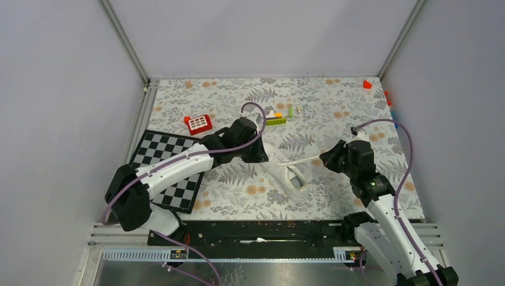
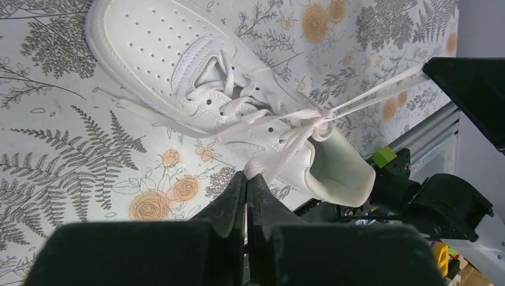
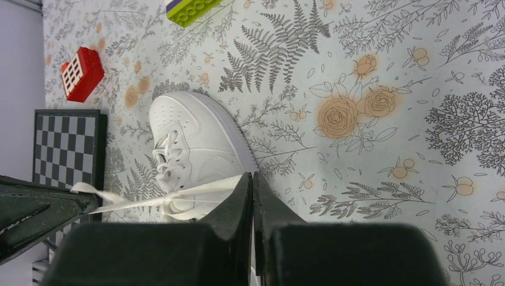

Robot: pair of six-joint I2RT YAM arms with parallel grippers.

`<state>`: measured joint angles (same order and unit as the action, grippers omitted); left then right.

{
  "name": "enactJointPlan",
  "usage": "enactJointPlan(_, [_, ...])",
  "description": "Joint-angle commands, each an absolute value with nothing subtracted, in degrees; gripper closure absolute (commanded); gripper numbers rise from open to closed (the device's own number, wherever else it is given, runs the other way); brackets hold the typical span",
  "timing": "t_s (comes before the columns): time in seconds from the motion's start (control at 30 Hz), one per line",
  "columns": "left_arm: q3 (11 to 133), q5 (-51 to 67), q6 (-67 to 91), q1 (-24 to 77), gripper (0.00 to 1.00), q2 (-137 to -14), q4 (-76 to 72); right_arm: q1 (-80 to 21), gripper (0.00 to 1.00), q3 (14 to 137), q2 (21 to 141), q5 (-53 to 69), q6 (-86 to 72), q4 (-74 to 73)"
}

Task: Tie the shoes
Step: Adjust the shoe at the center of the board.

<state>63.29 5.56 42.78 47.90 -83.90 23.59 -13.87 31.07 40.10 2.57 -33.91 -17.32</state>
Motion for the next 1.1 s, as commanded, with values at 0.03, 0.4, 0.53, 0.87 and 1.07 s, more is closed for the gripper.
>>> enactJointPlan(0.03, [61.8,0.97,43.03,47.11,1.0,-79.06,23.81,-13.45,1.0,34.7,37.96,0.27,-34.09,-17.08])
enactJointPlan(0.4, [58.72,4.87,42.33,42.83,1.0,-75.75,22.95,-13.47,1.0,35.0,37.88,1.96,-34.3,-17.55])
enactJointPlan(0.53, [55.78,6.34,43.15,42.8,1.0,-74.37,22.7,-13.45,1.0,34.74,38.79,0.54,-33.84,-17.01])
enactJointPlan(0.87, [47.99,6.87,44.77,42.84,1.0,-73.19,21.8,-13.49,1.0,33.54,43.09,-1.3,-33.07,-13.37])
enactJointPlan(1.07, [45.38,5.02,45.27,42.75,1.0,-72.16,21.09,-11.76,1.0,32.54,43.66,-2.99,-31.8,-12.93])
